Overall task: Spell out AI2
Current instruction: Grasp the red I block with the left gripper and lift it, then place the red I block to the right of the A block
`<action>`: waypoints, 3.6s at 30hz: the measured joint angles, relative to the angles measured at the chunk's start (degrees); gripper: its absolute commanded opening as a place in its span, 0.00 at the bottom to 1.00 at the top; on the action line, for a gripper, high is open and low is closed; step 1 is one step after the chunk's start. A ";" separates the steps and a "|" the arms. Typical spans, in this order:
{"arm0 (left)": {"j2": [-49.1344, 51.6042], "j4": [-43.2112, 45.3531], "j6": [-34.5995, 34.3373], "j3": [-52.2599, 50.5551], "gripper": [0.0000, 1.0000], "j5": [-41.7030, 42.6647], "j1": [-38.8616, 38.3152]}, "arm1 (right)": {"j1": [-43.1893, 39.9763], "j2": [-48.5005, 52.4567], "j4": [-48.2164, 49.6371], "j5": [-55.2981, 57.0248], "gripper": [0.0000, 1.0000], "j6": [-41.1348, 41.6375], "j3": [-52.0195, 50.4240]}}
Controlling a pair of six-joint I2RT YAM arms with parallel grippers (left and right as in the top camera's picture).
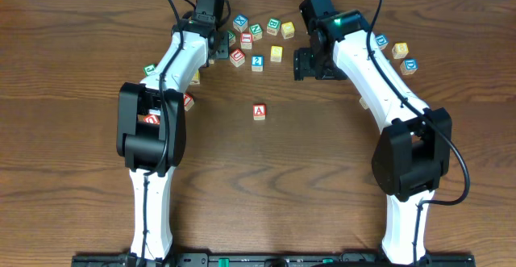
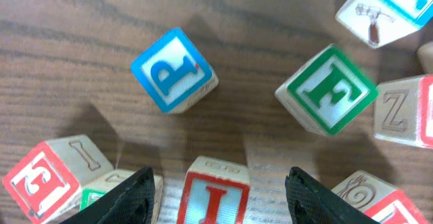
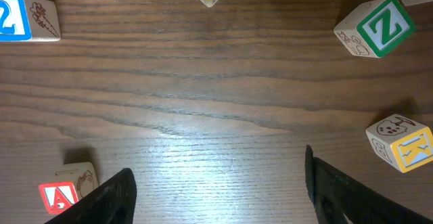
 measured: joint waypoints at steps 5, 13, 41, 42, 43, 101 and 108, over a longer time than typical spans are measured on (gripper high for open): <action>0.00 0.63 0.00 -0.11 0.61 0.00 -0.04 | 0.00 0.00 0.00 0.00 0.76 -0.02 0.00; 0.13 0.61 0.00 -0.11 0.58 0.00 -0.04 | 0.00 0.00 -0.24 0.00 0.77 -0.02 0.00; 1.33 -1.31 0.00 -0.63 0.32 0.00 -0.04 | -0.02 0.00 0.61 0.81 0.84 -0.07 0.00; 0.85 -1.70 0.00 -0.72 0.32 0.00 -0.04 | -0.02 0.00 1.03 1.01 0.84 -0.07 0.00; 0.09 -2.38 0.00 -0.76 0.32 0.00 -0.07 | -0.02 0.00 1.25 1.09 0.84 -0.07 0.00; -2.47 -21.20 -28.22 -1.95 0.32 0.61 -25.77 | -19.52 -7.10 -4.37 1.33 0.88 -1.60 2.21; -1.42 -21.18 -28.61 -1.95 0.39 0.07 -25.77 | -19.52 -7.10 -4.90 1.31 0.88 -1.73 2.21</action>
